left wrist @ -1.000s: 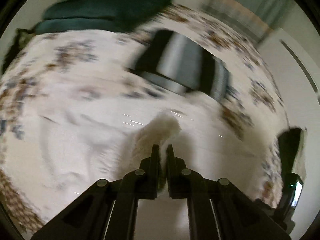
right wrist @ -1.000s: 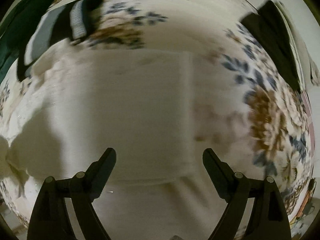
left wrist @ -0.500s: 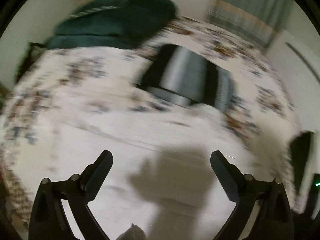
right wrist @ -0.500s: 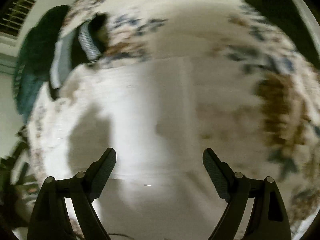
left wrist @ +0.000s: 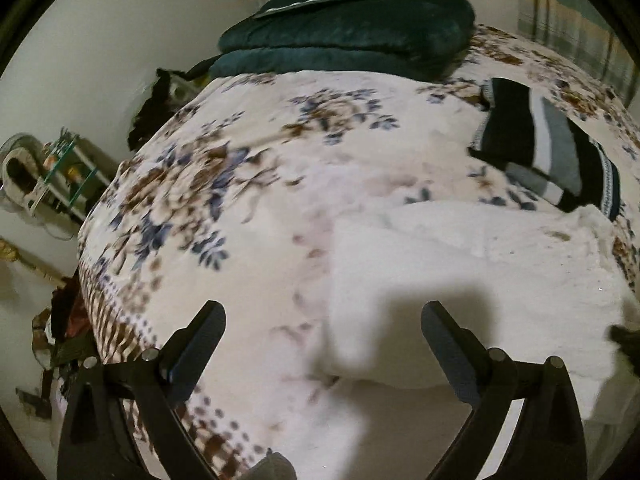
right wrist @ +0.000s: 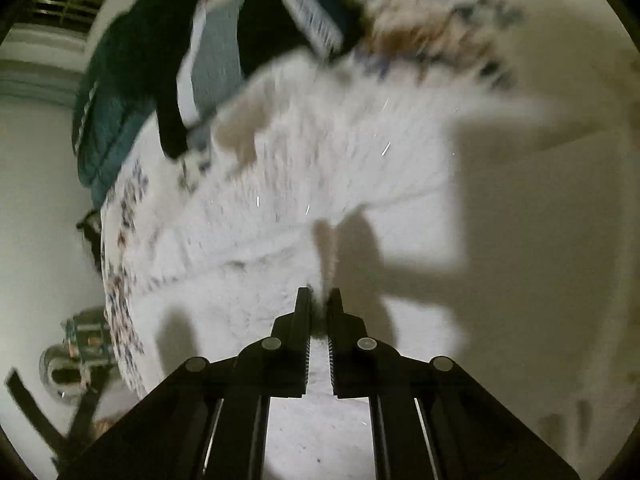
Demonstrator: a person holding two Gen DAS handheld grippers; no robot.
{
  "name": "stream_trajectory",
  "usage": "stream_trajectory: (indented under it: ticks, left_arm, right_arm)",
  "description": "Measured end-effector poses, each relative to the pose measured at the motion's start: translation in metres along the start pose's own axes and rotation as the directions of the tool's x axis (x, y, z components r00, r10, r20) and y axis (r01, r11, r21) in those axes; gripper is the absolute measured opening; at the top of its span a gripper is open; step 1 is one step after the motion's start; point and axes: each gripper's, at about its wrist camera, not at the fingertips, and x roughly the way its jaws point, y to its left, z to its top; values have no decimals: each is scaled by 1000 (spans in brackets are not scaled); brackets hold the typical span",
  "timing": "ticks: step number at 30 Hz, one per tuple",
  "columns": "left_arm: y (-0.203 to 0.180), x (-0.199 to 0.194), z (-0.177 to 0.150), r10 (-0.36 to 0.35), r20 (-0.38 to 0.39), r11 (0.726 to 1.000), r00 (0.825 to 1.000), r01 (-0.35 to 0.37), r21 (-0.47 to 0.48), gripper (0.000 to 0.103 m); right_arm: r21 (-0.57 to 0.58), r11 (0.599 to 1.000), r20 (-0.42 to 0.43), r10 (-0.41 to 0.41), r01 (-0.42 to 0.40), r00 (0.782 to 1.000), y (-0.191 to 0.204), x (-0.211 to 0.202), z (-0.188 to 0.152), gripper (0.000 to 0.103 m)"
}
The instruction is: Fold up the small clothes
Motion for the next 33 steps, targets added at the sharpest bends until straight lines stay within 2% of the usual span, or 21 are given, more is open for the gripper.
stream_trajectory:
  ticks: [3,7,11,16,17,18,20,21,23,25,27,28,29,31,33]
  left_arm:
    - [10,5,2,-18,-12,999,1000,17,-33,100]
    - [8,19,9,-48,-26,997,998,46,-68,100]
    - [-10,40,21,-87,-50,994,995,83,-64,100]
    - [-47,71,34,-93,-85,995,992,95,24,100]
    - [-57,79,34,-90,-93,993,992,96,62,100]
    - [-63,84,34,-87,-99,991,991,96,89,100]
    - [-74,92,32,-82,-114,984,990,99,146,100]
    - [-78,93,31,-96,-119,979,988,115,167,100]
    - [-81,90,28,-113,-120,973,986,135,189,100]
    - [-82,85,24,-135,-116,966,984,157,207,100]
    - [-86,85,17,-134,-110,957,985,157,243,100]
    - [-88,89,15,-129,-116,953,985,156,261,100]
    - [-91,97,10,-125,-136,948,983,158,276,100]
    - [-90,107,6,-140,-173,947,975,183,264,100]
    - [-86,105,7,-165,-181,946,970,207,248,100]
  right_arm:
    - [45,998,63,-57,54,996,-20,-43,6,7]
    - [49,988,76,-149,146,986,-53,-72,18,7]
    - [43,973,44,-229,227,972,-83,-74,27,7]
    - [-2,951,55,-310,311,949,-97,-64,35,7]
    - [-6,943,38,-331,332,943,-101,-60,36,7]
    - [-14,927,0,-375,375,927,-104,-53,38,9]
    - [-3,898,-8,-439,439,898,-104,-56,38,19]
    - [-2,877,15,-480,480,877,-100,-63,36,29]
    - [-6,878,84,-476,479,875,-90,-75,30,38]
    - [-28,898,118,-433,439,893,-77,-80,23,51]
    - [-70,920,78,-380,385,922,-66,-66,17,51]
    - [-71,923,51,-376,378,925,-65,-58,15,51]
    - [-60,919,1,-391,390,920,-69,-43,13,51]
    - [-51,895,-70,-445,443,893,-81,-23,13,51]
    - [-24,900,-107,-435,435,894,-90,-21,16,51]
